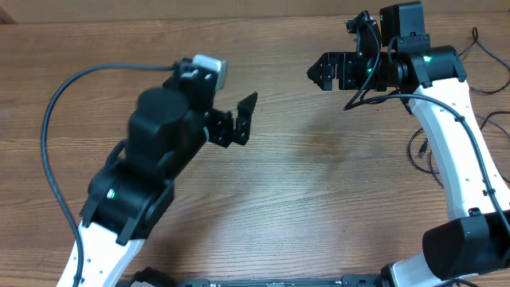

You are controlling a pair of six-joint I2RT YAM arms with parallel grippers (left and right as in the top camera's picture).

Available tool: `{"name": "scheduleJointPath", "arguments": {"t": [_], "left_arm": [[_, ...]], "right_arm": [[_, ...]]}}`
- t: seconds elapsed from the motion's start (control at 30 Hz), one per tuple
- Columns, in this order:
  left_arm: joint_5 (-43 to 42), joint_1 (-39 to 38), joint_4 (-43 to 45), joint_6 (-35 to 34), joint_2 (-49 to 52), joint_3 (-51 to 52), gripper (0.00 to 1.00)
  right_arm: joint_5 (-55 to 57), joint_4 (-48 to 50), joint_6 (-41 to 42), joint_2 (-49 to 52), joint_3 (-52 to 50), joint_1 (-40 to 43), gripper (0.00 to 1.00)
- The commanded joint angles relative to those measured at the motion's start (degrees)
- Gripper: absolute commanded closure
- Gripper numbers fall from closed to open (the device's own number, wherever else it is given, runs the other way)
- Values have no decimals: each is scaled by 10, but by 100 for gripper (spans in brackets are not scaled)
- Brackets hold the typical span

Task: Untangle cables

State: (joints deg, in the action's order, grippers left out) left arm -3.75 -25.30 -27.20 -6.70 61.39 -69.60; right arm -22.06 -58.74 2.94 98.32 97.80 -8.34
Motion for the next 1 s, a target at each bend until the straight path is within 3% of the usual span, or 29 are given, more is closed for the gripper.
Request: {"name": "scheduleJointPath", "arguments": {"t": [0.0,0.23,0.6,0.97], "left_arm": [[-87,32,58,63,-54,83,0],[-139,99,245,68,-186,268,0],[-137,173,499,67,-342,532,0],[-98,218,541,34,-454,650,0]], "right_arm": [[1,2,-4,2,-1,0,0],[1,2,-4,2,-1,0,0],[1,2,-4,2,-1,0,0],[1,2,-4,2,-1,0,0]]}}
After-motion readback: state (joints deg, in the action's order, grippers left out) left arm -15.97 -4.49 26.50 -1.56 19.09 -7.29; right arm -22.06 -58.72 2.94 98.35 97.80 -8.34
